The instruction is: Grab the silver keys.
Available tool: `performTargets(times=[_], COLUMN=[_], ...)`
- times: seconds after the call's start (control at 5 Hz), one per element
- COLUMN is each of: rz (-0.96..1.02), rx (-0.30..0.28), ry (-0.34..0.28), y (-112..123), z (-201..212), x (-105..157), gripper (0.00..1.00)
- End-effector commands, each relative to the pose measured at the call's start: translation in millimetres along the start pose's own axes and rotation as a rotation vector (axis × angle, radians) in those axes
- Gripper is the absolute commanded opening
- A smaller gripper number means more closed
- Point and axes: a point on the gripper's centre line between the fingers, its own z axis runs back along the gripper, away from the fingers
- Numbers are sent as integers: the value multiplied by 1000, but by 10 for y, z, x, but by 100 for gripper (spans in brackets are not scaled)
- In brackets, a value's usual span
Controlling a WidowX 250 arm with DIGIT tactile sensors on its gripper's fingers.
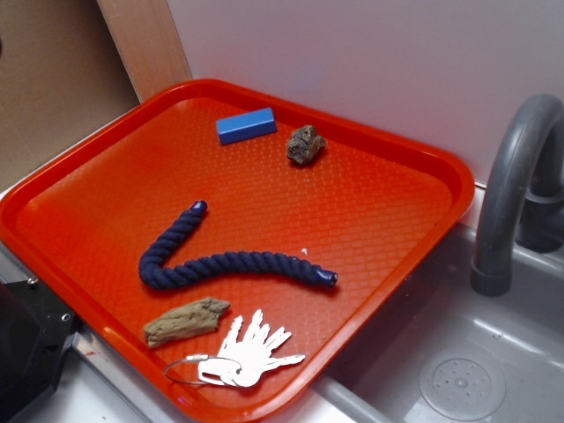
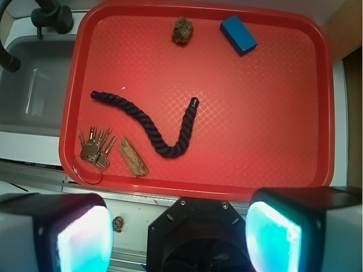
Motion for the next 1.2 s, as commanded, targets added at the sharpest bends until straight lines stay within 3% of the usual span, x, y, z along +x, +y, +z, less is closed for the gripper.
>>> performTargets(times=[0.0, 0.2, 0.4, 0.6, 0.8, 1.0], rz=[0, -222, -411, -581, -466, -466], rx=[0, -46, -189, -375, -218, -218], ry=[0, -44, -81, -14, 90, 90], y=[0, -397, -752, -833, -744, -744], z=[0, -208, -247, -284, -264, -264], x=[0, 187, 222, 148, -91, -91], gripper=[100, 100, 100, 100, 100, 100])
